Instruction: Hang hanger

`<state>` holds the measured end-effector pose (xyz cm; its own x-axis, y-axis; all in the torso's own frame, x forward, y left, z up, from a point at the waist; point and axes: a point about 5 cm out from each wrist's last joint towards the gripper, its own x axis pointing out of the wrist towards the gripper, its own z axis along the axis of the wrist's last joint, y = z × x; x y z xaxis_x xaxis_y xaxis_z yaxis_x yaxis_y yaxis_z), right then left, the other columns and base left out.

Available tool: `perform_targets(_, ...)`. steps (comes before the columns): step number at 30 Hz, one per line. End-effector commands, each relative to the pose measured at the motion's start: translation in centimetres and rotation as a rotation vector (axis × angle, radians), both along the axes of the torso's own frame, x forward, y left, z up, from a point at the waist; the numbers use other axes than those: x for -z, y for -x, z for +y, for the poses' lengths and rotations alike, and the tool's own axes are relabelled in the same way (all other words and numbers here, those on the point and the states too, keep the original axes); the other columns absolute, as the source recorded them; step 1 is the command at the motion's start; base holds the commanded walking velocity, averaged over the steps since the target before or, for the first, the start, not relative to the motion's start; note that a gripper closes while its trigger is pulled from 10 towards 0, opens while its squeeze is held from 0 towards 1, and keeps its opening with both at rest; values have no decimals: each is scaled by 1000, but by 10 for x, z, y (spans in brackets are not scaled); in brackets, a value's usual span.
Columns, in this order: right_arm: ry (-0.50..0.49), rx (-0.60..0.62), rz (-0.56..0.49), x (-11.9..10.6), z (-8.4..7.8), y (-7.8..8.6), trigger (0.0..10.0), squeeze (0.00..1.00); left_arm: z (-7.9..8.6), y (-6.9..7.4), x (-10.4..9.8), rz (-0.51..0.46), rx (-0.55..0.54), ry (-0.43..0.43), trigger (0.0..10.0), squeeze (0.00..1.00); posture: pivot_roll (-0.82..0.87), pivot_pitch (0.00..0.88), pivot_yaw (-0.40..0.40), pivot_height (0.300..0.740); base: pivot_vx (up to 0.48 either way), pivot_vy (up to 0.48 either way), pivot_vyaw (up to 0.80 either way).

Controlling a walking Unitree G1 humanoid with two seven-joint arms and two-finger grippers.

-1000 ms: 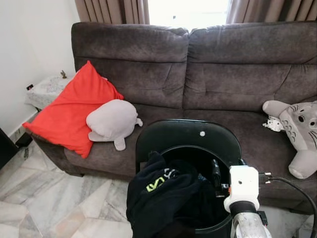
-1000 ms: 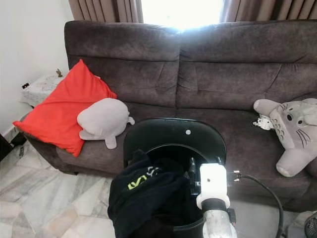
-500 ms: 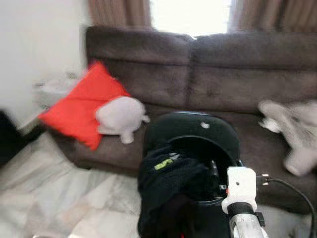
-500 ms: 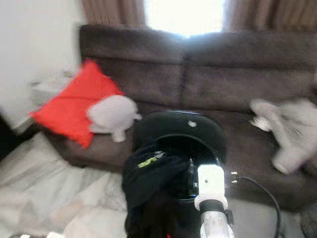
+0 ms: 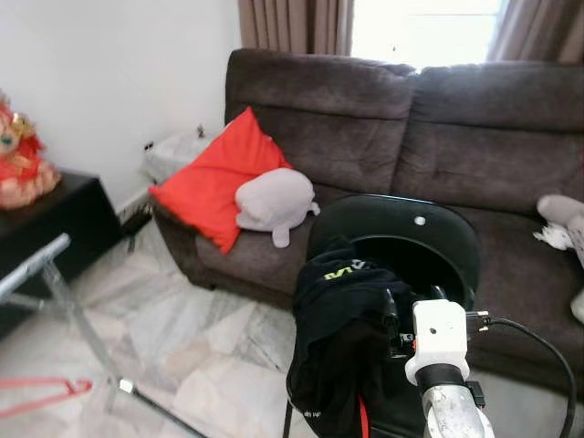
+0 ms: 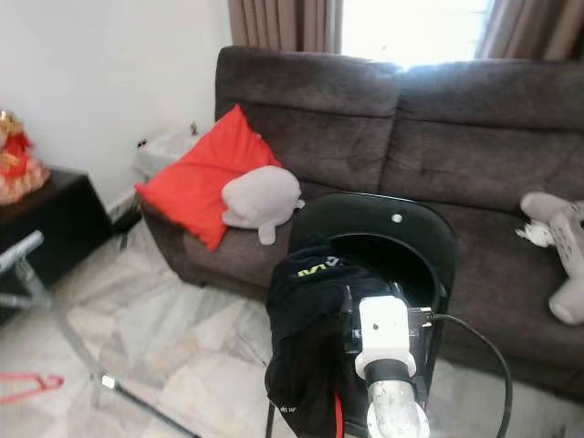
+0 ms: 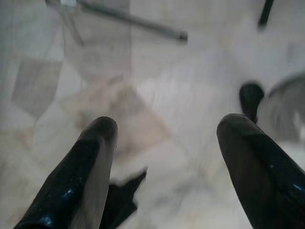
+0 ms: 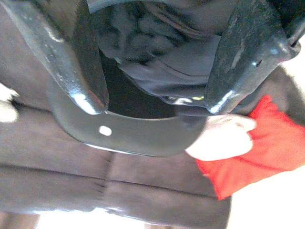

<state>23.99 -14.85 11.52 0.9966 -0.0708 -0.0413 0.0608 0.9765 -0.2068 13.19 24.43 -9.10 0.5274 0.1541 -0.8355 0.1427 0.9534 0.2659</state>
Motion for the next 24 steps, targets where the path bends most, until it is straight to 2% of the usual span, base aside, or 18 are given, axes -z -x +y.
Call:
perform_targets(1,-8,-2,-2,-1,2,-2,10000,0,5,-7,-4,-19,-15,-9,10000,0,-9,0,84,740,0,0,0)
perform_targets(8,-10,2,-1,-1,2,-3,10000,0,5,-7,-3,-14,-36,2,10000,0,-5,0,84,740,0,0,0)
perform_targets(24,-8,2,-6,-1,4,-6,10000,0,4,-8,-4,-11,-35,6,10000,0,1,0,83,740,0,371,0)
